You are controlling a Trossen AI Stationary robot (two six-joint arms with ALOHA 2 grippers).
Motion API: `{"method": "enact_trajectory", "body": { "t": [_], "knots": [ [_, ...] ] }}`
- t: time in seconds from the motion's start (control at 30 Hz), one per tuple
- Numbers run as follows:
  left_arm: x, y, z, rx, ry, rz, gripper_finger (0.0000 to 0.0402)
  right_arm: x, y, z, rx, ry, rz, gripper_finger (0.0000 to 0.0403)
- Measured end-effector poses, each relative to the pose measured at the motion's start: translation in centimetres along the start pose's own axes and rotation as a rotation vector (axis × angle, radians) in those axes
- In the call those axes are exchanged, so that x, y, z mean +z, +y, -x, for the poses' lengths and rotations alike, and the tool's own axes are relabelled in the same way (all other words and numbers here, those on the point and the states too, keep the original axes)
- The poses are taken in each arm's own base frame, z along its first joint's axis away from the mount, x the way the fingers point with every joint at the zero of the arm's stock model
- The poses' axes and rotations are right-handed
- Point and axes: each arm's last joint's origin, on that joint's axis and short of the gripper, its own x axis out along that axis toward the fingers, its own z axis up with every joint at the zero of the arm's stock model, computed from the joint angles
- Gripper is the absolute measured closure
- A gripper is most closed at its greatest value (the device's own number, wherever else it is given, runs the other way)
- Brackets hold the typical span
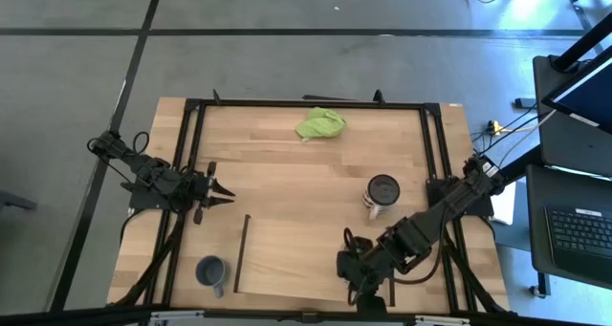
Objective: Stack small to large cups/mugs on shelf
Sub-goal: Put the brown mug on the shelf, then put the blue mug on the shelf
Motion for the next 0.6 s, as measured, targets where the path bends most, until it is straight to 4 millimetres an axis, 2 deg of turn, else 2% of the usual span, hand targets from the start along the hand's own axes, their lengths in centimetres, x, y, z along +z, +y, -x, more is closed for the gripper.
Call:
{"method": "enact_trajectory", "body": {
  "t": [0.13, 0.33, 0.4, 0.47, 0.53, 0.6],
  "knots": [
    [0.0, 0.0, 0.0, 0.000, -0.001, 0.000, 0.0332, 1.5, 1.2, 1.9, -0.022, -0.175, 0.115, 0.0378],
    [0.0, 0.0, 0.0, 0.000, 0.000, 0.000, 0.0332, 5.7, 1.7, 5.8, 0.049, -0.422, 0.260, 0.0322],
    [0.0, 0.0, 0.0, 0.000, 0.000, 0.000, 0.0332, 7.4, 1.6, 5.6, 0.110, -0.433, 0.297, 0.0303],
    [0.0, 0.0, 0.0, 0.000, 0.000, 0.000, 0.0332, 8.9, 1.2, 4.3, 0.128, -0.391, 0.326, 0.0287],
    [0.0, 0.0, 0.0, 0.000, 0.000, 0.000, 0.0332, 10.0, 0.7, 2.9, 0.119, -0.329, 0.348, 0.0277],
    [0.0, 0.0, 0.0, 0.000, 0.000, 0.000, 0.0332, 10.7, 0.6, 2.9, 0.123, -0.307, 0.370, 0.0272]
  ]
}}
